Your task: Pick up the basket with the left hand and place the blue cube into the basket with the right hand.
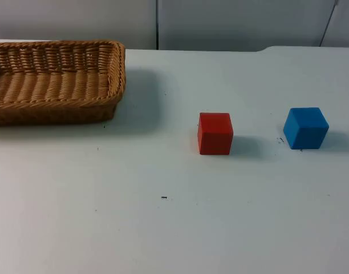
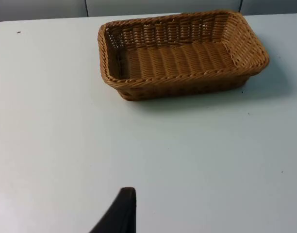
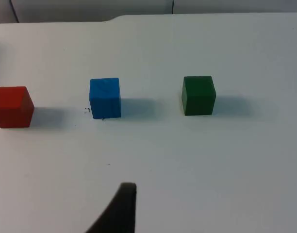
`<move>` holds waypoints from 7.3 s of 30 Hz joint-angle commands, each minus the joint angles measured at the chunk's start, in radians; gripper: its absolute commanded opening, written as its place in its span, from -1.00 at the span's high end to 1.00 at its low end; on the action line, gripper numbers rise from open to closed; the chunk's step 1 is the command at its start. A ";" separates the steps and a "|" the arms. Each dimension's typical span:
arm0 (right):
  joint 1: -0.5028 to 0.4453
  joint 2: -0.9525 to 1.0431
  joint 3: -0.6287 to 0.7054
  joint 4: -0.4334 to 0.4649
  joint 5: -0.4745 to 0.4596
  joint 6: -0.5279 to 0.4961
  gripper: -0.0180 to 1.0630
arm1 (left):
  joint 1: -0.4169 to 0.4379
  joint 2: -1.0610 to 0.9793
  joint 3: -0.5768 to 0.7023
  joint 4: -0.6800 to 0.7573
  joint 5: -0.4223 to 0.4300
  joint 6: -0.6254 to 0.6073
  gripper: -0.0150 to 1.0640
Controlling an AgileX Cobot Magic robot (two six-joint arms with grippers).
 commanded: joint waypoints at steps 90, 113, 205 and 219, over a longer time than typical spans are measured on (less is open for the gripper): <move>-0.007 0.931 -0.443 0.030 -0.768 -0.030 -0.97 | -0.099 2.072 -0.599 -1.653 -0.871 0.289 -0.95; -0.007 0.931 -0.443 0.034 -0.812 -0.030 -0.96 | -0.176 2.083 -0.601 -1.653 -1.088 0.255 0.91; 0.037 0.931 -0.443 0.315 -0.528 -0.390 -0.96 | 0.124 1.438 -0.342 -0.473 -0.169 0.308 0.98; 0.347 1.280 -0.755 0.255 -0.381 -0.392 -0.88 | 0.124 1.501 -0.345 -0.482 -0.171 0.312 0.98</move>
